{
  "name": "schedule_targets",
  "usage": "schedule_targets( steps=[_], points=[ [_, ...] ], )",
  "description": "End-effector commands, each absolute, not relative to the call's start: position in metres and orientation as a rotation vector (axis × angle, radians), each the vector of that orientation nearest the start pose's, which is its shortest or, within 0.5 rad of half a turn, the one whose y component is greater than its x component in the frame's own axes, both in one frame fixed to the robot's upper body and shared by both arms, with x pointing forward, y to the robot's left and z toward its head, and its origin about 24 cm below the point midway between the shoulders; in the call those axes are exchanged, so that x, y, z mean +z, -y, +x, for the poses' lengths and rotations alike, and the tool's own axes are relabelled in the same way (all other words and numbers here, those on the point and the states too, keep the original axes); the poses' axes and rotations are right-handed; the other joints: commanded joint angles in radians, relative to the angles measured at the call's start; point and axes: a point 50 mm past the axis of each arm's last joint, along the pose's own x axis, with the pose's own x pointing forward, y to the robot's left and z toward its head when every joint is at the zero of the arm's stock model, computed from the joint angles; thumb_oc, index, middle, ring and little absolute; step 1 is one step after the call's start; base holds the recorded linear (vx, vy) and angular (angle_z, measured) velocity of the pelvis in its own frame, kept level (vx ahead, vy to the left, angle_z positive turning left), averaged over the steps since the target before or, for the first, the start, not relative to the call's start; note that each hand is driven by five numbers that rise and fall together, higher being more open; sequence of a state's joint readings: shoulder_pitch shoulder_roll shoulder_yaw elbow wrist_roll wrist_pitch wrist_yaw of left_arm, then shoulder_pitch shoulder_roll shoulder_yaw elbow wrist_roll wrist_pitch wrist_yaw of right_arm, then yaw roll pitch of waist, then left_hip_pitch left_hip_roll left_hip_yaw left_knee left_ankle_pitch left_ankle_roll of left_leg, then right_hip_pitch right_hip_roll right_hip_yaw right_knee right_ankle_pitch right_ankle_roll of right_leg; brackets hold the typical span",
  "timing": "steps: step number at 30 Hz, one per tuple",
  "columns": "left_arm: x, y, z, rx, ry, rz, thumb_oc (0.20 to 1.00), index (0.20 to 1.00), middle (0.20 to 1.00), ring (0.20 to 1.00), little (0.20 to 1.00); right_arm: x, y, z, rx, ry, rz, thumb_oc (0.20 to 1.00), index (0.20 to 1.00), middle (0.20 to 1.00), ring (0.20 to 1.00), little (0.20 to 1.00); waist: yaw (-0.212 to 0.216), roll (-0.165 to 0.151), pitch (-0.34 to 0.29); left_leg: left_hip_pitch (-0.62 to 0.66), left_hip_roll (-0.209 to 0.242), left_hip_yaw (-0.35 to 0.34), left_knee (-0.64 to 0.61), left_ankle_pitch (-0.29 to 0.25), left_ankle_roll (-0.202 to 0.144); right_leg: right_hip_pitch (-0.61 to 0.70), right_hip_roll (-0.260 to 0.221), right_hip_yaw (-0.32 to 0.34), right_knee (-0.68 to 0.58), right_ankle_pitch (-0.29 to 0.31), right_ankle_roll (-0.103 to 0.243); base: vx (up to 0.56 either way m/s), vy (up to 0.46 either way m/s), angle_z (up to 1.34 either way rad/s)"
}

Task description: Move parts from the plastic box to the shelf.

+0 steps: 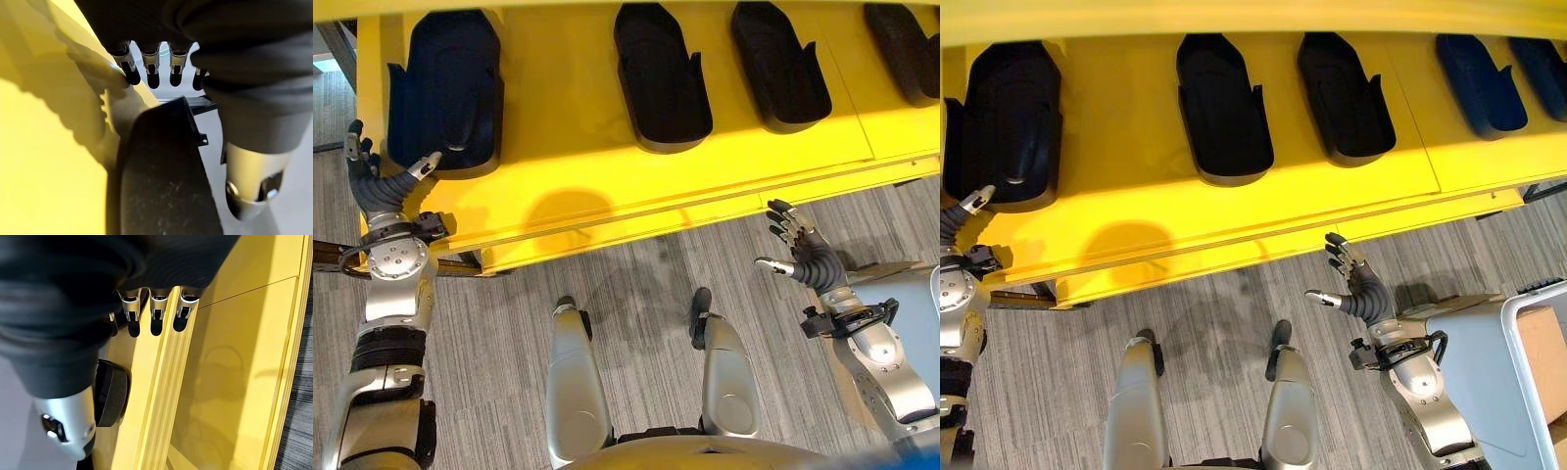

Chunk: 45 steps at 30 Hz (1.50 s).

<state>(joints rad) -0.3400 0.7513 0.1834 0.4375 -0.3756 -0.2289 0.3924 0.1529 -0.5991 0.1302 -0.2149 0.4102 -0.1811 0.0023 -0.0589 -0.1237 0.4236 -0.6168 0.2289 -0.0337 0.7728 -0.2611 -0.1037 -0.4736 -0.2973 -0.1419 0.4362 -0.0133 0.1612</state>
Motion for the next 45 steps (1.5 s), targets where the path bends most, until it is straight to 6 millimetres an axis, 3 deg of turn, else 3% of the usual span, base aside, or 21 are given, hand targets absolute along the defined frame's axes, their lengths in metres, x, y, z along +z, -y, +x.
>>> schedule_targets(
  steps=[1, 23, 31, 45],
  points=[
    [0.154, -0.358, 0.291, 0.656, 0.293, 0.264, 1.000, 1.000, 1.000, 1.000, 1.000, 0.103, 0.211, 0.222, 0.211, 0.245, -0.131, 1.000, 1.000, 1.000, 1.000, 1.000, -0.005, 0.002, -0.033, 0.019, -0.033, 0.037, -0.127, 0.104, 0.032, -0.056, -0.004, 0.017, 0.158, -0.076, -0.034, 0.00, 0.007, -0.03],
    [0.120, -0.336, 0.286, 0.535, 0.200, 0.326, 1.000, 1.000, 1.000, 1.000, 1.000, 0.101, 0.216, 0.219, 0.200, 0.235, -0.120, 1.000, 1.000, 1.000, 1.000, 1.000, -0.003, 0.010, -0.033, 0.033, -0.032, 0.037, -0.136, 0.105, 0.031, -0.052, -0.001, 0.020, 0.161, -0.078, -0.036, 0.00, 0.000, 0.00],
    [0.109, -0.320, 0.284, 0.452, 0.185, 0.348, 1.000, 1.000, 1.000, 1.000, 1.000, 0.101, 0.217, 0.217, 0.189, 0.236, -0.114, 1.000, 1.000, 1.000, 1.000, 1.000, -0.003, 0.011, -0.033, 0.032, -0.034, 0.037, -0.139, 0.106, 0.032, -0.048, 0.000, 0.017, 0.158, -0.078, -0.038, 0.00, 0.000, 0.00],
    [0.114, -0.305, 0.284, 0.379, 0.228, 0.359, 1.000, 1.000, 1.000, 1.000, 1.000, 0.100, 0.218, 0.217, 0.181, 0.233, -0.098, 1.000, 1.000, 1.000, 1.000, 1.000, -0.004, 0.012, -0.035, 0.034, -0.032, 0.037, -0.141, 0.107, 0.032, -0.048, 0.002, 0.017, 0.155, -0.074, -0.037, 0.00, 0.000, 0.00]
  ],
)
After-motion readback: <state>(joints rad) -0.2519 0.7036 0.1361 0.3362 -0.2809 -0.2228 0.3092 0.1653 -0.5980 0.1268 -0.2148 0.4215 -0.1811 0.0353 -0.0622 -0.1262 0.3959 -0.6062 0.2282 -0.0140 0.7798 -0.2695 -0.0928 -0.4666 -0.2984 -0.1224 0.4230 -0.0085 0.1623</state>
